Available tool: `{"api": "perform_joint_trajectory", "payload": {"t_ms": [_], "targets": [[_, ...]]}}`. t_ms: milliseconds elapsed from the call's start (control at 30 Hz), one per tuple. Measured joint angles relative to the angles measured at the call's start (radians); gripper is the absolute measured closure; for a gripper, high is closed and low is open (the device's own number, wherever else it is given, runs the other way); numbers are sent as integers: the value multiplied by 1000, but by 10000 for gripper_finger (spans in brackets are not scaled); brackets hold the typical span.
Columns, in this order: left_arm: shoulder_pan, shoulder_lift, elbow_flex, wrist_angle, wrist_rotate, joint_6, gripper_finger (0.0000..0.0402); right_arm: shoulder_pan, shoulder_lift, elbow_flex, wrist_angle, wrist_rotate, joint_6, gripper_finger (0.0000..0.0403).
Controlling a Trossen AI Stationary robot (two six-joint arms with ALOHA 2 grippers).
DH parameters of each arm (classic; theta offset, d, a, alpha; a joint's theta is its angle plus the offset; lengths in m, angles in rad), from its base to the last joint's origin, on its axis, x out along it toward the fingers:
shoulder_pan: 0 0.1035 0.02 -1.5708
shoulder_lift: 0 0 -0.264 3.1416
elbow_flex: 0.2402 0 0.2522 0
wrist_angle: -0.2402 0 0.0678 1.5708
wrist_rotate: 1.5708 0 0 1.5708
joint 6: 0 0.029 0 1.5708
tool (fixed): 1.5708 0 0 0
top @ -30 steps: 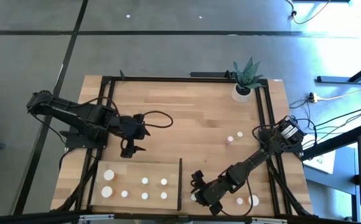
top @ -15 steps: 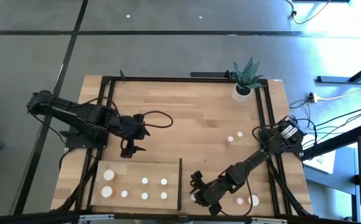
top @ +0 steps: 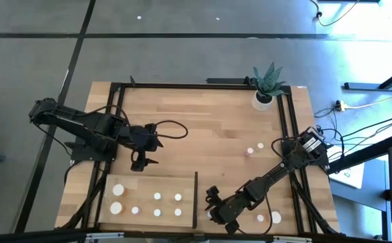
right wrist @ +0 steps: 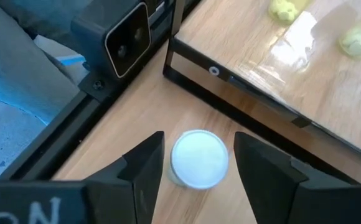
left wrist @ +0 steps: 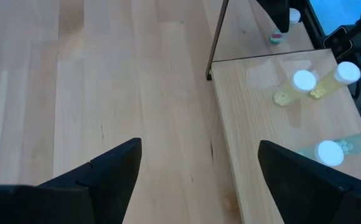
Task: Pick and place medicine bottles onto shelf by color
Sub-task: Put the blue pill bottle on the shelf aligned with the other blue pill bottle
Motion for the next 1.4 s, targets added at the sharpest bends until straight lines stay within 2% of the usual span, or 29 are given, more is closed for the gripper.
{"api": "perform_joint_trajectory", "payload": {"t_ms": [300, 433, 900, 1200, 1400], "targets": [[0, 0, 0, 0, 0, 0, 86, 0, 0, 0, 0, -1, 0, 269], [0, 0, 0, 0, 0, 0, 86, 0, 0, 0, -1, -2, 9, 283], [0, 0, 0, -1, 0, -1, 86, 0, -7, 0, -22, 0, 85, 275], [0, 0, 0, -11, 1, -3, 86, 28, -108, 0, -109, 130, 139, 274], [0, 0, 0, -11, 1, -3, 86, 22, -204, 0, -211, 168, 198, 274]]}}
